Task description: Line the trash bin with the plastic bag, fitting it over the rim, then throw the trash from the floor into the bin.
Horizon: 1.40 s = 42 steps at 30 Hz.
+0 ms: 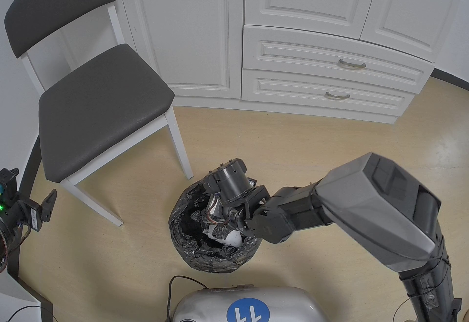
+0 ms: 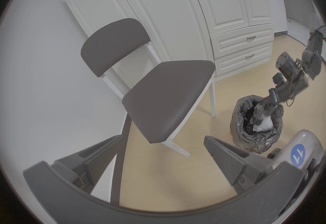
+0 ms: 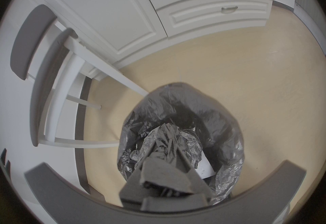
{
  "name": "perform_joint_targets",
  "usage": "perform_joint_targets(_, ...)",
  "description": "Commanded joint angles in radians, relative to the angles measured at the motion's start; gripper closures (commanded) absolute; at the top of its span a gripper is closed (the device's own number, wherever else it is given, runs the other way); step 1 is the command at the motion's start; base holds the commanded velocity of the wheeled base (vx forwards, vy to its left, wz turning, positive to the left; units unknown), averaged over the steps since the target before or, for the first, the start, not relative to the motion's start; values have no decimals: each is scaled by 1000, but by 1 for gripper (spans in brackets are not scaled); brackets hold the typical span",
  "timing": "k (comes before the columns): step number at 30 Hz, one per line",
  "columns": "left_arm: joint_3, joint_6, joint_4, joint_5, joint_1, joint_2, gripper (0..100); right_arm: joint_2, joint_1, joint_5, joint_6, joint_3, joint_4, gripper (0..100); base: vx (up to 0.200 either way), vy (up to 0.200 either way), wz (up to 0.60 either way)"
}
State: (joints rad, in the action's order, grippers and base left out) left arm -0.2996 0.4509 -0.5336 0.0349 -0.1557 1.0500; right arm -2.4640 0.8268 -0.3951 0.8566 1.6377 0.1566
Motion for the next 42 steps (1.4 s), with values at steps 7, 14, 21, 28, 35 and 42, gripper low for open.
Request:
perform_joint_targets(7,0,0,-2,0,1,1,0,-113,-9,-1,22,68,0,100,0,0,0)
perform_joint_targets(14,2,0,0,0,1,-1,0,-96,-11,-10,24,71,6,0,0,0,0)
perform_joint_targets(21,5,0,0,0,1,4,0,-56,-11,-10,21,54,0,0,0,0,0)
perform_joint_targets(28,7,0,0,0,7,5,0,40,-11,-10,4,-12,-17,0,0,0,0)
perform_joint_targets(35,34,-4,-2,2,45,-7,0,255,-28,-2,-126,-265,26,0,0,0,0)
perform_joint_targets(42,54,-72,9,-13,124,-123,0,470,-124,96,-383,-605,382,0,0,0,0)
